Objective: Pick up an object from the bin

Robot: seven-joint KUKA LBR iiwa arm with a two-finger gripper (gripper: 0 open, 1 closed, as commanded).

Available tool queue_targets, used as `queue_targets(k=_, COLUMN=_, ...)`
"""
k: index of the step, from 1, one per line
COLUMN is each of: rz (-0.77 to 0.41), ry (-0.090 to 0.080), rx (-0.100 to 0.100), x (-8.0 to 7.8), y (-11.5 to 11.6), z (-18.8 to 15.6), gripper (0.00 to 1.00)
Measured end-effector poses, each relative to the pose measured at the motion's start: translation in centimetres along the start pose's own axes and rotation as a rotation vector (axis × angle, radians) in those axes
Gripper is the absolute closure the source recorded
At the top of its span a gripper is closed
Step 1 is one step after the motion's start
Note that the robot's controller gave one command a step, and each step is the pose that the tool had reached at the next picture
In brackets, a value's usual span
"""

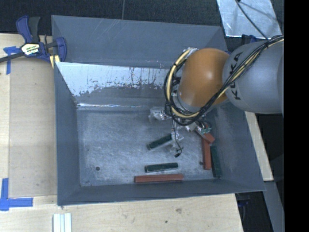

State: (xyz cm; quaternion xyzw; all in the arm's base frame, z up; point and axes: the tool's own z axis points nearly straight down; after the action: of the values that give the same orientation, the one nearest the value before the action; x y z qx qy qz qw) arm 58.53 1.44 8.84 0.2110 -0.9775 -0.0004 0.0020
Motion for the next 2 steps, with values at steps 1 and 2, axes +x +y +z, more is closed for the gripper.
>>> queue_targets(k=1, rz=0.002, ry=-0.007, rx=0.002, x=-0.2, y=-0.06, z=-0.48, gripper=1.0)
queue_targets(k=2, rz=0.002, ry=-0.007, rx=0.002, x=-0.2, y=-0.06, z=-0.48, gripper=0.0)
